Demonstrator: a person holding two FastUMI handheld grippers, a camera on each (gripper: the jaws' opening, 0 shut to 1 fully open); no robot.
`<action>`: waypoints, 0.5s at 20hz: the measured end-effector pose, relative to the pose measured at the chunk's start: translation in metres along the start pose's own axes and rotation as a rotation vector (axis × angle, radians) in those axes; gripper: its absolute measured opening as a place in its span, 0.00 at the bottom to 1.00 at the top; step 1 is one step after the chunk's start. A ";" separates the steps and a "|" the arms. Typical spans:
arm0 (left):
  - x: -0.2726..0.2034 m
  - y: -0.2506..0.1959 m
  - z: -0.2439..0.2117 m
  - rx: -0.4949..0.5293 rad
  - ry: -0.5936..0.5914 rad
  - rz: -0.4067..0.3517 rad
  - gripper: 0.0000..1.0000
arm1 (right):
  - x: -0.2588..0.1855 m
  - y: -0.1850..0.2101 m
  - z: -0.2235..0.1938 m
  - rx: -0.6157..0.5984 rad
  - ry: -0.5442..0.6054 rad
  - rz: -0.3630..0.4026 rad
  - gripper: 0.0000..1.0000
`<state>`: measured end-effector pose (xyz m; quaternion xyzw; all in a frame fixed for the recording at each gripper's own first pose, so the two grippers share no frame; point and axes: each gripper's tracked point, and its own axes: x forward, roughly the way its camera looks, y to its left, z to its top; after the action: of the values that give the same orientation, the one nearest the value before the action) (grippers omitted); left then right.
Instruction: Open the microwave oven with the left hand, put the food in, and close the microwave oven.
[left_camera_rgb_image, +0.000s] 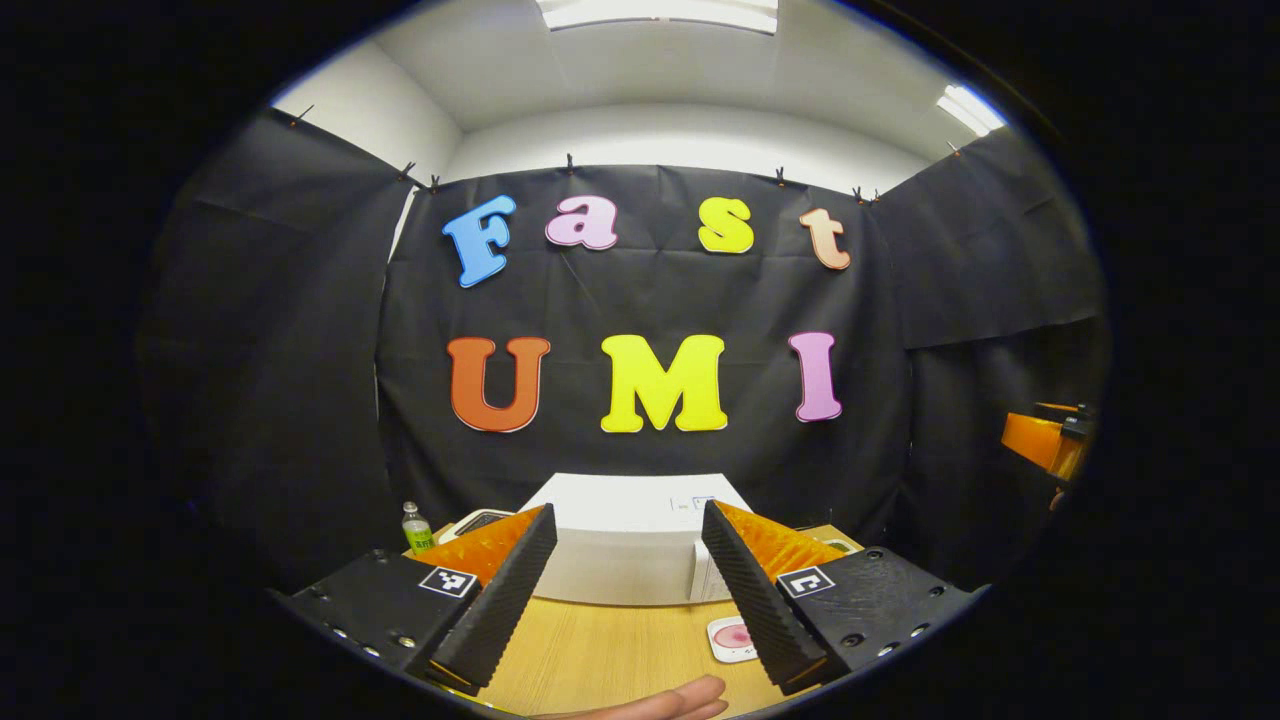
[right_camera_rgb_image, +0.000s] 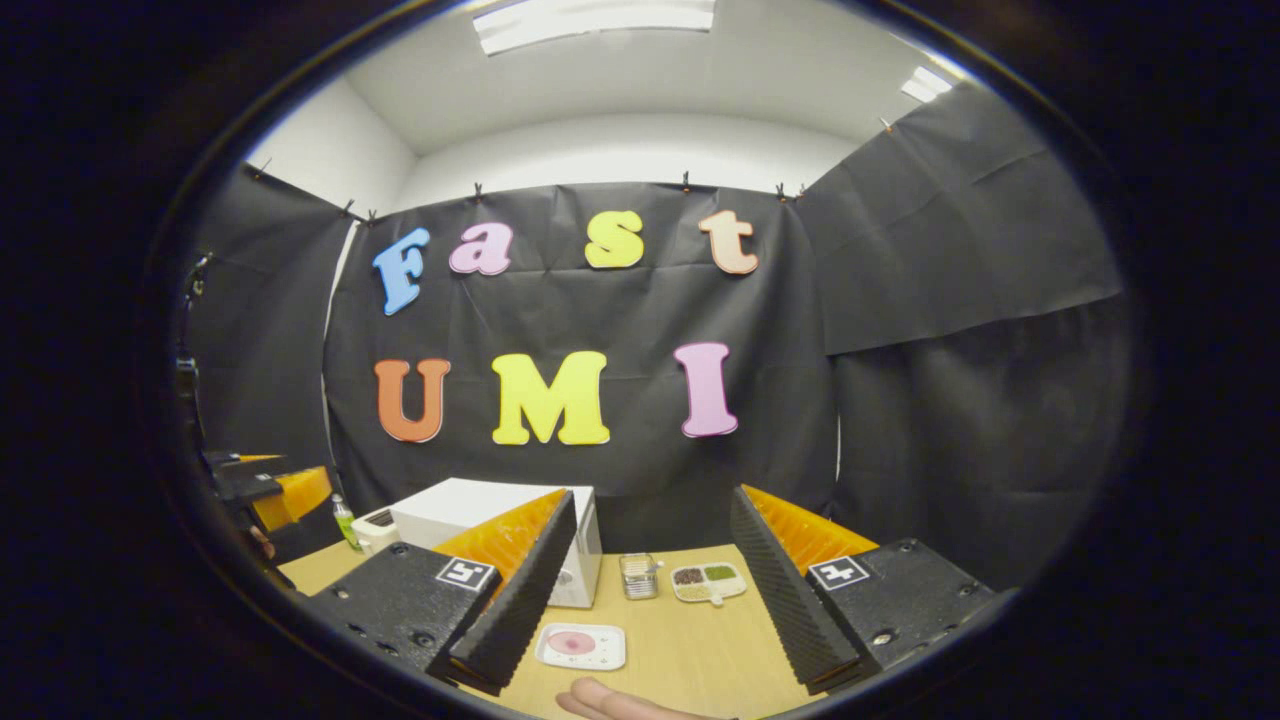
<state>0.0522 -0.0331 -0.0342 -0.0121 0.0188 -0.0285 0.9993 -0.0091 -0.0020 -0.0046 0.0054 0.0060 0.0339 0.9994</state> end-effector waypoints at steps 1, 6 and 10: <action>0.007 -0.004 -0.005 0.000 0.007 -0.006 0.93 | 0.000 -0.002 0.000 0.000 0.001 -0.002 0.99; 0.047 -0.028 -0.048 -0.030 0.049 -0.050 0.93 | -0.006 -0.007 0.015 0.025 -0.018 -0.004 0.99; 0.077 -0.053 -0.080 -0.029 0.044 -0.084 0.93 | -0.007 -0.015 0.023 0.014 -0.045 -0.024 0.99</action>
<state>0.1231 -0.0924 -0.1157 -0.0269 0.0405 -0.0704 0.9963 -0.0152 -0.0172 0.0178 0.0132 -0.0162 0.0217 0.9995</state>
